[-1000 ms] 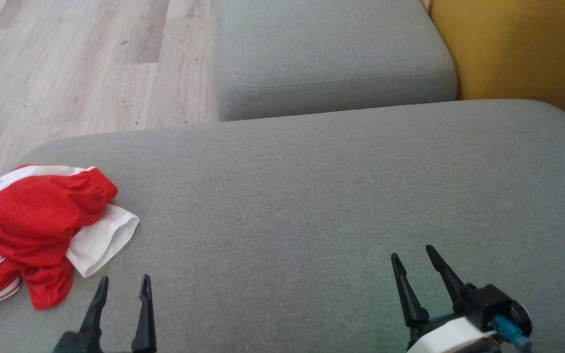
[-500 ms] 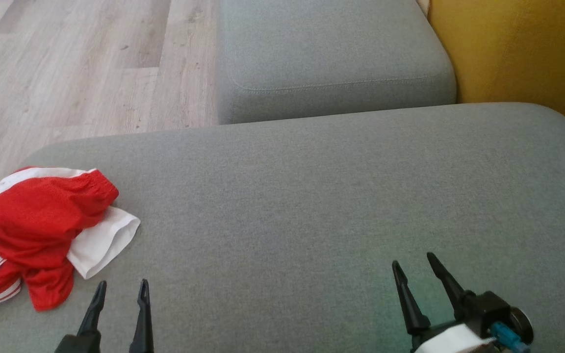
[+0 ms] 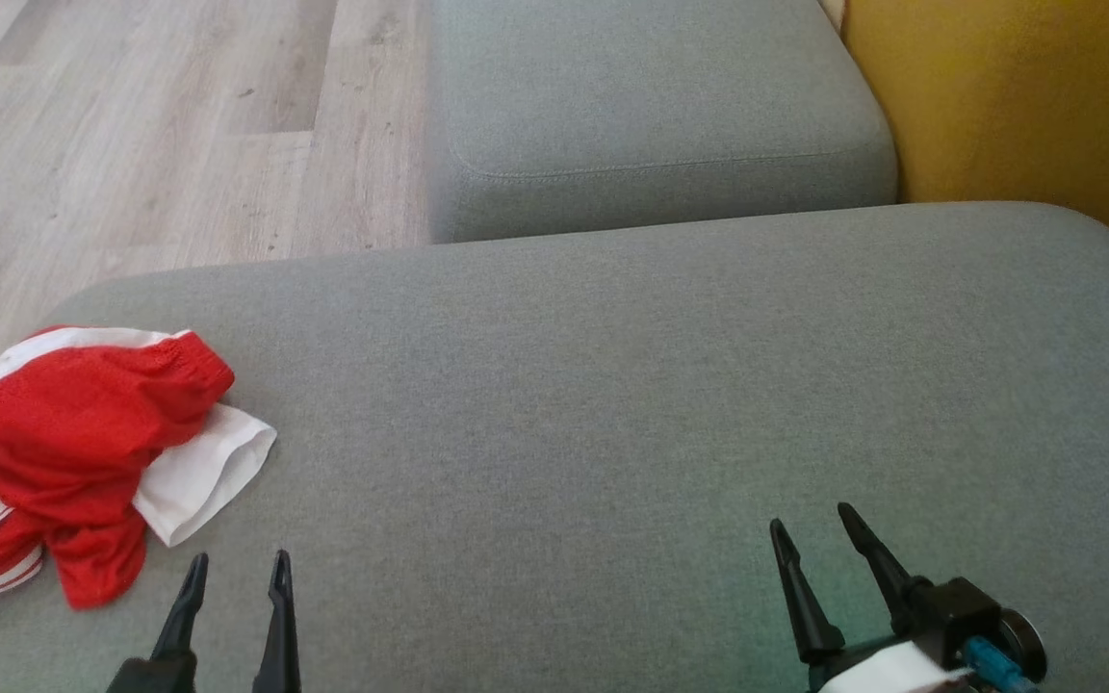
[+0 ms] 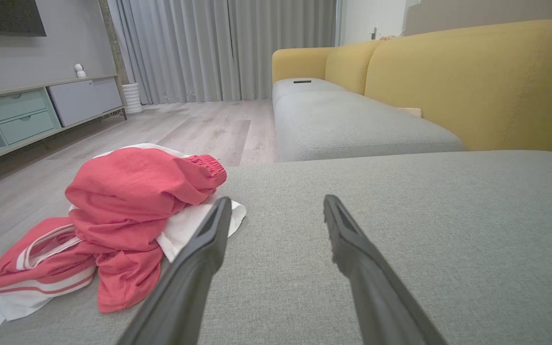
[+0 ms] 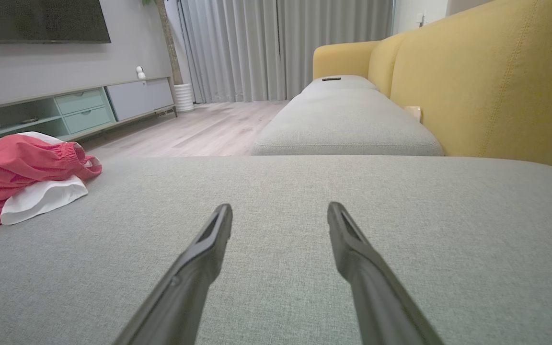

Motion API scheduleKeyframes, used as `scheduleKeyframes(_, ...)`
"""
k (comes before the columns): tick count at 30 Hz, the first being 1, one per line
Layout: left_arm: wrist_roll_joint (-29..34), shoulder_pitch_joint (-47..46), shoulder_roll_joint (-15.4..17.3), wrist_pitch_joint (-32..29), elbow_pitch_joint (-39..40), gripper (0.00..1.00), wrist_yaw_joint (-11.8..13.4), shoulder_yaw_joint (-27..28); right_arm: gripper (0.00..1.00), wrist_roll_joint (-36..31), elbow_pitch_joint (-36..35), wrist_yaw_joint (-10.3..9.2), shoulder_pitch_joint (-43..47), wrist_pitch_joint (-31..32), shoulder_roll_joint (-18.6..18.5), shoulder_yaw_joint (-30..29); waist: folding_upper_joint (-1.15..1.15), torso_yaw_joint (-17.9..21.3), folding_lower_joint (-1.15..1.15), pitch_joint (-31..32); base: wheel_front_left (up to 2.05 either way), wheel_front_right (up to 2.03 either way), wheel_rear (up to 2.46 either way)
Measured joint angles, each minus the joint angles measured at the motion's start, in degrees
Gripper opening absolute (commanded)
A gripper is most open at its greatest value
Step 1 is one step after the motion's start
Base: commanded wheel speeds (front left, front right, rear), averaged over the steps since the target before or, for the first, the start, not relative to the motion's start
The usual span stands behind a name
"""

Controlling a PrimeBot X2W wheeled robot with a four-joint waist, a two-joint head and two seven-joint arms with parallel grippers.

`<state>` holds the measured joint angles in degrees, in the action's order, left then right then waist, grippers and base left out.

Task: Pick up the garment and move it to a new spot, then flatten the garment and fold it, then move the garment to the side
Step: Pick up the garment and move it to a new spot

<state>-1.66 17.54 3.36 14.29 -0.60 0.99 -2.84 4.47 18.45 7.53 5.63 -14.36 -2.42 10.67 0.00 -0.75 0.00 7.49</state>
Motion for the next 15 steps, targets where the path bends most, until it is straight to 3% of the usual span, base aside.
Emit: scheduleKeyframes(15,0.01,-0.01,-0.04,0.00,-0.60,1.00,0.55,0.19,1.00,0.00,0.81,0.00,1.09,0.00,0.00,1.80,0.00,-3.24,0.00,-0.14,0.00,0.00,0.00)
